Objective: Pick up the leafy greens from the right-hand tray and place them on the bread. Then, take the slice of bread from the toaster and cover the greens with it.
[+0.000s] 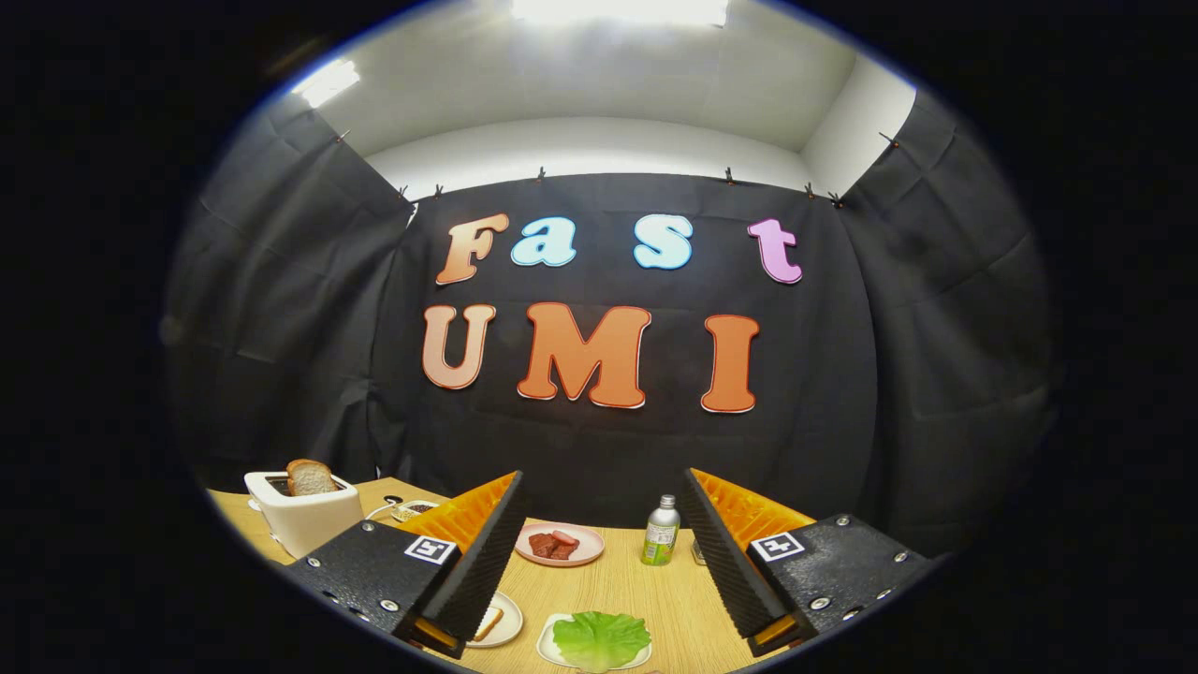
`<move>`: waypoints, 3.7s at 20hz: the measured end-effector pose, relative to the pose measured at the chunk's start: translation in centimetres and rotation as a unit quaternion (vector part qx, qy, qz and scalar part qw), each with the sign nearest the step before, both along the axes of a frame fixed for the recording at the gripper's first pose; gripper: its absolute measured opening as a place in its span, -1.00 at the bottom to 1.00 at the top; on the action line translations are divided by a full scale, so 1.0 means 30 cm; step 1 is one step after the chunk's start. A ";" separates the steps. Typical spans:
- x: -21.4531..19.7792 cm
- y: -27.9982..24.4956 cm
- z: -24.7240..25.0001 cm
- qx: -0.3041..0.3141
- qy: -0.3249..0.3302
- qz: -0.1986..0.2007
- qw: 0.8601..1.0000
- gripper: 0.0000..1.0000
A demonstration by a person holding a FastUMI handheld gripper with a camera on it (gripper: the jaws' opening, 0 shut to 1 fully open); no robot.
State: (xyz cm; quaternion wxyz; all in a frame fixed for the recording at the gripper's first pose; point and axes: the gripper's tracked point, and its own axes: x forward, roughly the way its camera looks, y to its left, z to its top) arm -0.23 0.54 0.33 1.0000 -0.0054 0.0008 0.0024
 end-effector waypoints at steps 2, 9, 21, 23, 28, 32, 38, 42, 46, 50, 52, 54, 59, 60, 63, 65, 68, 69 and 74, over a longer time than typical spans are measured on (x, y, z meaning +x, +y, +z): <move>0.002 0.004 -0.004 0.002 0.002 0.003 1.000 0.97; 0.019 -0.014 -0.066 0.005 0.034 0.000 0.999 0.98; 0.073 -0.022 -0.347 0.015 0.198 0.010 0.980 0.99; 0.071 -0.027 -0.394 0.009 0.228 0.008 0.974 0.99; 0.071 -0.002 -0.528 0.026 0.312 0.021 0.950 0.99; 0.060 0.009 -0.632 0.034 0.377 0.025 0.925 0.99; 0.054 0.029 -0.754 0.006 0.436 0.037 0.899 0.99; 0.036 0.052 -0.848 0.006 0.483 0.047 0.875 0.98; 0.025 0.055 -0.935 -0.002 0.524 0.053 0.850 0.98; 0.007 0.046 -1.026 -0.009 0.566 0.058 0.822 0.98; 0.012 0.043 -1.070 0.000 0.581 0.055 0.812 0.95; 0.015 0.031 -1.107 0.015 0.594 0.046 0.803 0.91; 0.039 0.013 -1.155 0.024 0.602 0.031 0.798 0.72; 0.038 0.011 -1.161 0.020 0.604 0.030 0.796 0.68; 0.040 0.005 -1.159 0.006 0.597 0.036 0.801 0.43; 0.045 0.009 -1.160 0.004 0.591 0.036 0.806 0.30; 0.048 0.015 -1.156 0.001 0.582 0.039 0.812 -0.13; 0.051 0.013 -1.154 0.003 0.579 0.036 0.814 -0.35; 0.061 0.038 -1.120 0.032 0.568 0.039 0.822 -0.94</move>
